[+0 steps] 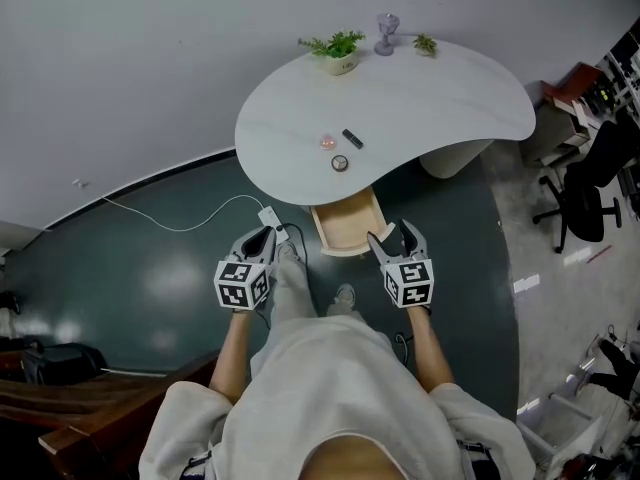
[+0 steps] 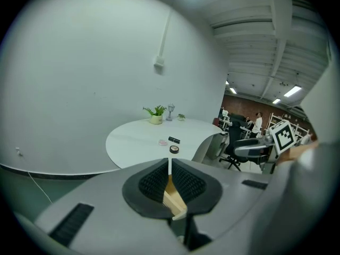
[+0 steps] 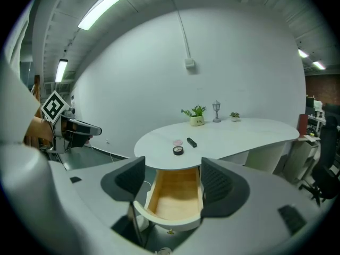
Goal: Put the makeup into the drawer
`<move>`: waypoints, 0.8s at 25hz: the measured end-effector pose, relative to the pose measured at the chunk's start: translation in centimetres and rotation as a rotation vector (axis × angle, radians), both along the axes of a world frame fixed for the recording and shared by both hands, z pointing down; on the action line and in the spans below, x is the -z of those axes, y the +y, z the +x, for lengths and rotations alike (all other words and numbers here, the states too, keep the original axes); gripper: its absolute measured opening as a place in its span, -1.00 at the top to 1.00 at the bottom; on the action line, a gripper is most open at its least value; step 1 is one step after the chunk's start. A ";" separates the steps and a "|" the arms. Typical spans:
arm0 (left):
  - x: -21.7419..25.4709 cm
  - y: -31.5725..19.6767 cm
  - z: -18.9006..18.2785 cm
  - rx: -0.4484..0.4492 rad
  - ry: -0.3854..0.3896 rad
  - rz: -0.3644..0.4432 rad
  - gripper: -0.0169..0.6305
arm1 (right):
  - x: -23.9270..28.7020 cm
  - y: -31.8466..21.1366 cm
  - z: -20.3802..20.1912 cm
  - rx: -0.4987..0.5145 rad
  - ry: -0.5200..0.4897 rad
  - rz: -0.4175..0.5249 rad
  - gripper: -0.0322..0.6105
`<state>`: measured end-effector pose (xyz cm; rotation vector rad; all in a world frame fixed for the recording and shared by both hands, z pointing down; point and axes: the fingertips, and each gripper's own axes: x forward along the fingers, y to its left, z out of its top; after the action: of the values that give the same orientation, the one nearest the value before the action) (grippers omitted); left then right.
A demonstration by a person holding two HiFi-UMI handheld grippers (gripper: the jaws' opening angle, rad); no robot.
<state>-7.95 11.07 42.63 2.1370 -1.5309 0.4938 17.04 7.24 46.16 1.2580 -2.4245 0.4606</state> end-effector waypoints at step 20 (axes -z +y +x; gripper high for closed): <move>-2.9 -20.4 -8.3 -0.290 0.107 -0.051 0.88 | -2.7 -15.6 -13.0 -0.147 0.119 -0.104 -0.07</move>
<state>-16.27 -9.30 45.55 2.3171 -1.1445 0.4990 4.08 -8.32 48.89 1.3830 -2.1914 0.5298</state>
